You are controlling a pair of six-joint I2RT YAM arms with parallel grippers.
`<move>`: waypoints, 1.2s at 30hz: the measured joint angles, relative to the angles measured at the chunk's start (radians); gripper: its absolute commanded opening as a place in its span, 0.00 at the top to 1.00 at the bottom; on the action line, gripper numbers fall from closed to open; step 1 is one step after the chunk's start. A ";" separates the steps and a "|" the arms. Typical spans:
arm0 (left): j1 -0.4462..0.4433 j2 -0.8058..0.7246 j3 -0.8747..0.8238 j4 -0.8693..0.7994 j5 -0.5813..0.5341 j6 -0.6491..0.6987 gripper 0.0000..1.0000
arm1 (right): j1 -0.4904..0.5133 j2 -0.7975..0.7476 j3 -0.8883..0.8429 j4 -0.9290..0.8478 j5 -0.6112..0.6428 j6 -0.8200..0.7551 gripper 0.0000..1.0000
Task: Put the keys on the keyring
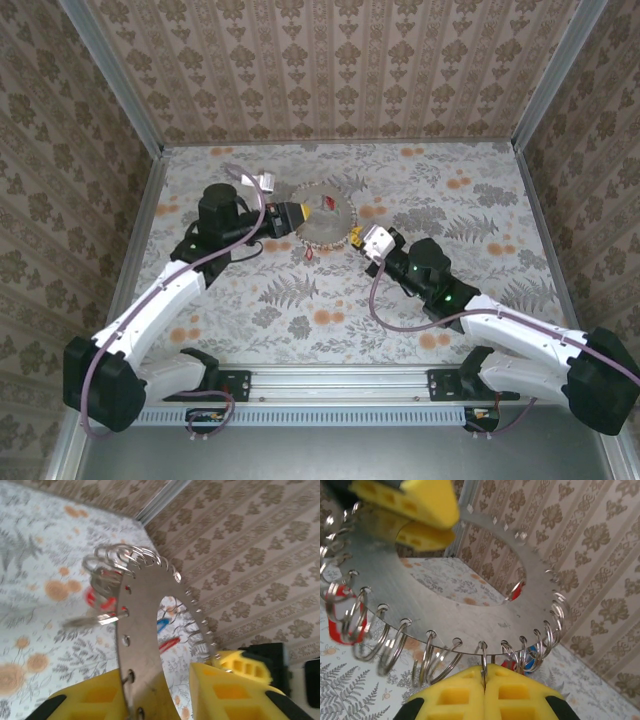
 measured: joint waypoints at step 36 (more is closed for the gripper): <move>0.004 0.160 -0.217 0.138 0.009 -0.086 1.00 | -0.120 0.154 -0.055 -0.179 -0.253 0.072 0.86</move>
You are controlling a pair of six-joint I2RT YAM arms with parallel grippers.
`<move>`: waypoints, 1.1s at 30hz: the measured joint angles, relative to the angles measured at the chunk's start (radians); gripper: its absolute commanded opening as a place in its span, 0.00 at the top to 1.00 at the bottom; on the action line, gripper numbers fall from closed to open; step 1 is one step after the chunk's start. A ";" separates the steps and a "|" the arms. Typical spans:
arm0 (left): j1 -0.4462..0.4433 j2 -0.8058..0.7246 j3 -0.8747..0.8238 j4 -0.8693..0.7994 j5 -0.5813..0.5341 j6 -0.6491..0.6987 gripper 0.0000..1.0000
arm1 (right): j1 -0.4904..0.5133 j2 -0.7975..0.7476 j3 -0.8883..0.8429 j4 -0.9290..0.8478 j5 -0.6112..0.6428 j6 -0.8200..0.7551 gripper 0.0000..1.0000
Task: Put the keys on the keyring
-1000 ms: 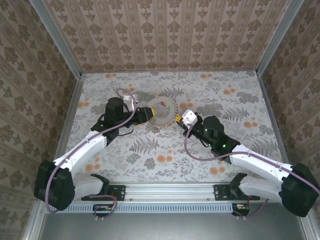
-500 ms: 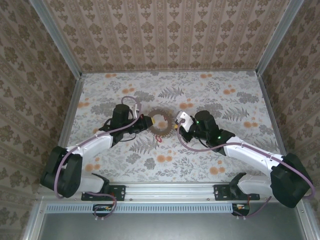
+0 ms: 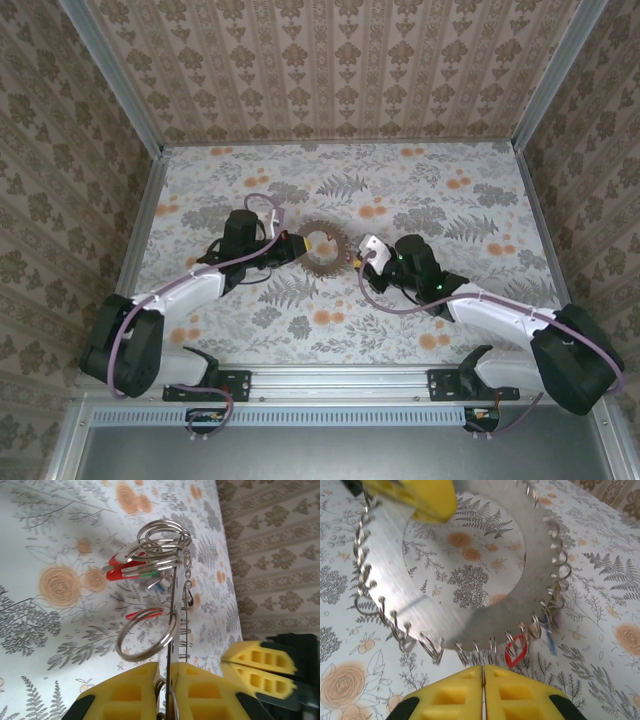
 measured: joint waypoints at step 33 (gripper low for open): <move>0.006 -0.200 0.548 -0.703 0.256 0.775 1.00 | 0.122 -0.291 -0.084 0.238 -0.127 -0.327 0.81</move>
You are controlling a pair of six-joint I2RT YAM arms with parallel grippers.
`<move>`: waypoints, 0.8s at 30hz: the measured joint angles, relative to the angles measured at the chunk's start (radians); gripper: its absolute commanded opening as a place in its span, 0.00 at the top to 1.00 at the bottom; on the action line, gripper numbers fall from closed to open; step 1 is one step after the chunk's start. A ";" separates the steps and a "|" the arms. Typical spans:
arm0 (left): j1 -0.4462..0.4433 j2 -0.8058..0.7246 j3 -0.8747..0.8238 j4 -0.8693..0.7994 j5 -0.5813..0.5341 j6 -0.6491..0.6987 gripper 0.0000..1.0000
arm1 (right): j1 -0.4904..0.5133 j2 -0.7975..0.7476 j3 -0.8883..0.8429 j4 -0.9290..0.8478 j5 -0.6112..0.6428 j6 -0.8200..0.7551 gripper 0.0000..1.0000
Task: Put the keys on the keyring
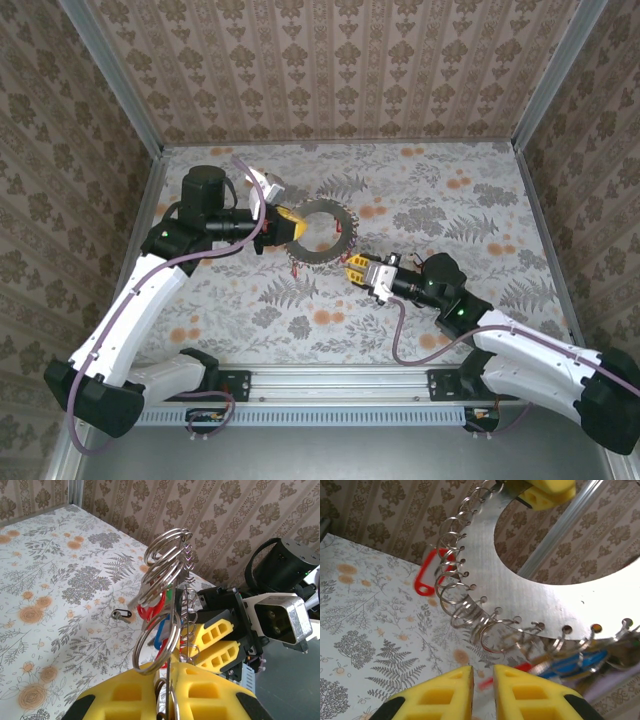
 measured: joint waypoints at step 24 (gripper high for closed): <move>0.000 0.000 0.000 0.005 -0.016 -0.001 1.00 | 0.067 0.090 0.023 0.096 0.123 -0.064 0.78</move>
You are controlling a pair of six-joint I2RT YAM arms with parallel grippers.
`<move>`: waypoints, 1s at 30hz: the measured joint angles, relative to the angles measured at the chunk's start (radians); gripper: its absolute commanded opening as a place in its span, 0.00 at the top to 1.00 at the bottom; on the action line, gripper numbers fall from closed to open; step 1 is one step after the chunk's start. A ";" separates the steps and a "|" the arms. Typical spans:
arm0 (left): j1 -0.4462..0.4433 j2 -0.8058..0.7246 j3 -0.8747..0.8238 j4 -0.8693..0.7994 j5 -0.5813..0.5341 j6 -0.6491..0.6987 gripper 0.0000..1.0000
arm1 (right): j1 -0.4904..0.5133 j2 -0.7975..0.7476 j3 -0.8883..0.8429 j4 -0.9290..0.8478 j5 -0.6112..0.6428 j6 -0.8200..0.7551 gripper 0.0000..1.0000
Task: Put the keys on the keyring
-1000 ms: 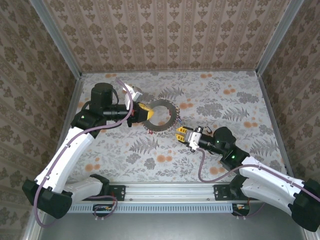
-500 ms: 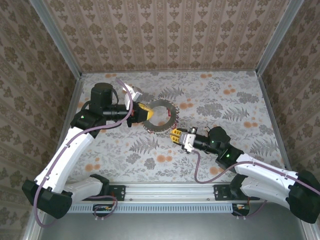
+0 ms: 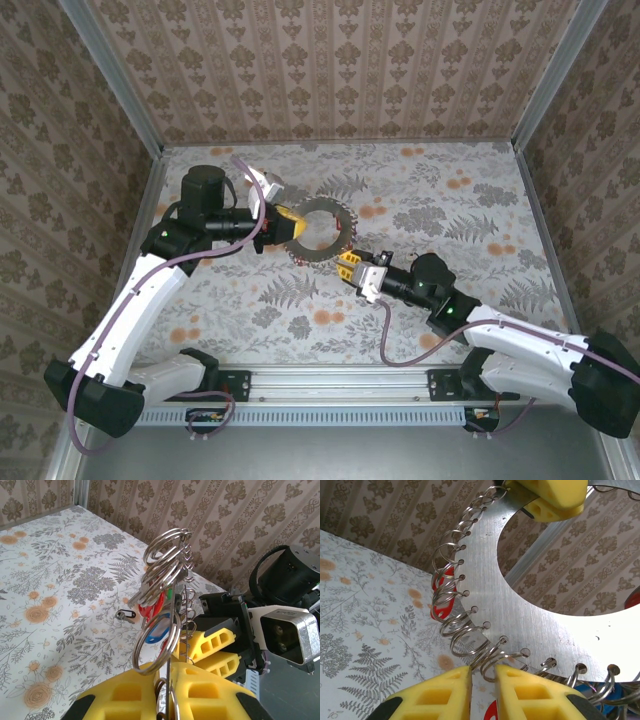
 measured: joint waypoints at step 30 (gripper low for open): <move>0.006 0.000 0.000 0.028 -0.029 -0.015 1.00 | 0.015 0.026 0.000 0.063 0.156 -0.010 0.83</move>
